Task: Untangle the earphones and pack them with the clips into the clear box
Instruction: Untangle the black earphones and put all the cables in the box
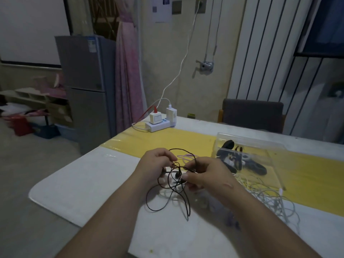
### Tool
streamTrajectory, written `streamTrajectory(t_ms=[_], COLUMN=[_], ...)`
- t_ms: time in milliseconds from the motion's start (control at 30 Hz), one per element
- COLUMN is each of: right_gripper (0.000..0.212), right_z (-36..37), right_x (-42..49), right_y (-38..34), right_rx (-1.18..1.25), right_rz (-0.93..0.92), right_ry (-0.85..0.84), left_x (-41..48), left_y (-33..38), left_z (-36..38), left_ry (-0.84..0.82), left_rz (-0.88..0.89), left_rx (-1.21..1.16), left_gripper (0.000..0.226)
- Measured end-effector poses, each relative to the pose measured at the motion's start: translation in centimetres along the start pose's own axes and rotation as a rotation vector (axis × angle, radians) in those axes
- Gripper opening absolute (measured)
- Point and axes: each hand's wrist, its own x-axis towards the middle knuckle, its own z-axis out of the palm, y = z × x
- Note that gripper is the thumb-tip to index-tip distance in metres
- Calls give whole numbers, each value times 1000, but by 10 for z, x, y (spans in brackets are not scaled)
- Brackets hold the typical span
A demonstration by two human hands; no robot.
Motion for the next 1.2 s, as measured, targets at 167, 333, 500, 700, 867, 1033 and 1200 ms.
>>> streamTrajectory(t_ms=[167,333,500,700,867,1033,1200], right_gripper=[12,18,28,20,24,24,30], right_z=[-4,-8,-9,-7,-8,-9,-10], right_x=[-1,1,0,-1,-1,-1,0], right_y=[-3,-6,-8,-10,-9,-9,-11], right_rx=[31,180,251,223,199,262,331], right_rz=[-17,-56,-92,-125,-153,-213,-282], right_ry=[-20,32,93,120,181,210,281], left_x=[-4,-5,-6,1,0,2,7], left_y=[1,-2,-1,-1,-4,-6,-8], left_z=[-2,-8,-9,-8,-4,-7,-14], left_ry=[39,123,202,221,228,495,678], left_rz=[134,196,260,204,199,249,240], left_rx=[-48,-207,-301,-121,2,-31,-97], left_gripper=[19,26,30,51,27,24,21])
